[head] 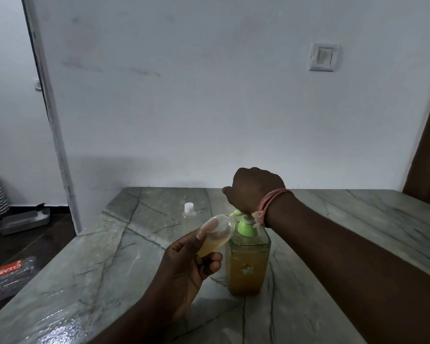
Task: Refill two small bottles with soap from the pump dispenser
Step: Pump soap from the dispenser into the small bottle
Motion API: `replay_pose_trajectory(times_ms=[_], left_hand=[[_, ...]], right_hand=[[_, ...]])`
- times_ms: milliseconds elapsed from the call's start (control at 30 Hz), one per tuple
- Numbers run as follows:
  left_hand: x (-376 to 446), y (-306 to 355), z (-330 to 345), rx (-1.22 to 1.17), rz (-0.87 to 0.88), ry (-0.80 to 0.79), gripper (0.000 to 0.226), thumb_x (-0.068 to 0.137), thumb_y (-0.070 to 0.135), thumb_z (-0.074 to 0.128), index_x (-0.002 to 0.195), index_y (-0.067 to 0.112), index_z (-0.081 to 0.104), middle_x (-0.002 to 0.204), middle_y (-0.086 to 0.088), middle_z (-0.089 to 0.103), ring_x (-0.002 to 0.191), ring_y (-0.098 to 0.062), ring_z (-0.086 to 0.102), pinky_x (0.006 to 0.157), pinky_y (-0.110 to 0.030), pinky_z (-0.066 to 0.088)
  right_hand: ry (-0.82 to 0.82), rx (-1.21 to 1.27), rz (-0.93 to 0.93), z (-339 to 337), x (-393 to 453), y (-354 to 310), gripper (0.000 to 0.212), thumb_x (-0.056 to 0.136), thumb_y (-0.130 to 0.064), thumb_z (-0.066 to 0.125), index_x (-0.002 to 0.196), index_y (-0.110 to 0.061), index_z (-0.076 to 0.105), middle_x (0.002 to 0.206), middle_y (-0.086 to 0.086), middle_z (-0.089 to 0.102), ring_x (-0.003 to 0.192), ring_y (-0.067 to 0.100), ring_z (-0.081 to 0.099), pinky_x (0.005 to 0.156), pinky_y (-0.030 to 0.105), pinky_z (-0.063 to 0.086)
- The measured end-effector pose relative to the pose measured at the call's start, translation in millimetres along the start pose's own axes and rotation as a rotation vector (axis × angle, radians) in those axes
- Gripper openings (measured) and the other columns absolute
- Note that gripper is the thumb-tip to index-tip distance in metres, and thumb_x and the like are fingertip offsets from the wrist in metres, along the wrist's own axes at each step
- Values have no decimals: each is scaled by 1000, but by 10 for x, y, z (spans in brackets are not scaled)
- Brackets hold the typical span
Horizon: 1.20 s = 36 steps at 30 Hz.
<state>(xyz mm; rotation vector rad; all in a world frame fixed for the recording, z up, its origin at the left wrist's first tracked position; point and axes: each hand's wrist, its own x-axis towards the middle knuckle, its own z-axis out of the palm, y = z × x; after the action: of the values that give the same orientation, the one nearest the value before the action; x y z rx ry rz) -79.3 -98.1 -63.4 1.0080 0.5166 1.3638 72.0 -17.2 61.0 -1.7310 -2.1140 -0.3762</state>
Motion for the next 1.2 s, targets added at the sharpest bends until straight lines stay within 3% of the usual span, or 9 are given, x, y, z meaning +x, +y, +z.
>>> replay_pose_trajectory(times_ms=[33, 200, 467, 633, 800, 900, 1000, 1200], left_hand=[[-3, 3, -4, -6, 1, -7, 78, 55, 46, 93, 121, 10, 71, 115, -13, 72, 67, -17, 60, 61, -25, 55], [-6, 13, -2, -12, 14, -13, 76, 53, 43, 94, 118, 9, 72, 103, -12, 74, 66, -17, 61, 59, -24, 55], [-28, 23, 42, 4, 7, -2, 76, 50, 45, 95, 116, 13, 74, 108, -13, 73, 68, -20, 62, 59, -26, 55], [4, 11, 10, 117, 4, 33, 75, 51, 55, 90, 116, 19, 74, 118, -13, 71, 85, -23, 68, 66, -30, 53], [-18, 21, 29, 66, 1, 20, 76, 51, 50, 92, 117, 15, 74, 113, -13, 73, 81, -20, 66, 67, -25, 56], [-24, 24, 38, 33, -12, 23, 79, 49, 48, 95, 116, 13, 74, 114, -16, 71, 82, -21, 67, 68, -25, 57], [-15, 29, 29, 11, -15, 16, 76, 46, 46, 96, 112, 13, 76, 113, -16, 72, 82, -22, 68, 68, -25, 58], [4, 15, 18, 38, -4, 8, 74, 52, 45, 93, 115, 12, 74, 111, -10, 74, 81, -18, 68, 70, -24, 57]], right_hand=[[17, -7, -10, 7, 5, -1, 29, 92, -45, 49, 87, -19, 60, 96, 3, 65, 87, 28, 61, 70, 31, 39], [-25, 116, 69, 120, -10, -3, 39, 89, -46, 52, 61, -19, 46, 65, -1, 50, 65, 23, 54, 62, 29, 38], [-60, 54, 28, 0, 26, 13, 37, 91, -50, 51, 70, -21, 42, 79, -1, 48, 77, 24, 50, 70, 30, 39], [-21, 146, 96, 124, 1, 17, 40, 90, -47, 51, 62, -19, 46, 65, -2, 49, 70, 25, 54, 64, 29, 39], [-74, 150, 96, 135, -5, 46, 36, 87, -45, 53, 61, -20, 47, 65, -2, 53, 66, 22, 55, 62, 28, 40], [-83, 81, 52, 31, -6, -2, 35, 89, -45, 53, 69, -17, 47, 73, -3, 50, 75, 24, 54, 67, 30, 39], [9, 21, 1, -5, -8, -32, 32, 92, -46, 49, 77, -19, 47, 82, 1, 53, 79, 25, 53, 69, 31, 38], [-90, 203, 112, 132, -28, 63, 41, 89, -52, 53, 63, -21, 45, 66, -2, 49, 75, 25, 56, 68, 30, 43]])
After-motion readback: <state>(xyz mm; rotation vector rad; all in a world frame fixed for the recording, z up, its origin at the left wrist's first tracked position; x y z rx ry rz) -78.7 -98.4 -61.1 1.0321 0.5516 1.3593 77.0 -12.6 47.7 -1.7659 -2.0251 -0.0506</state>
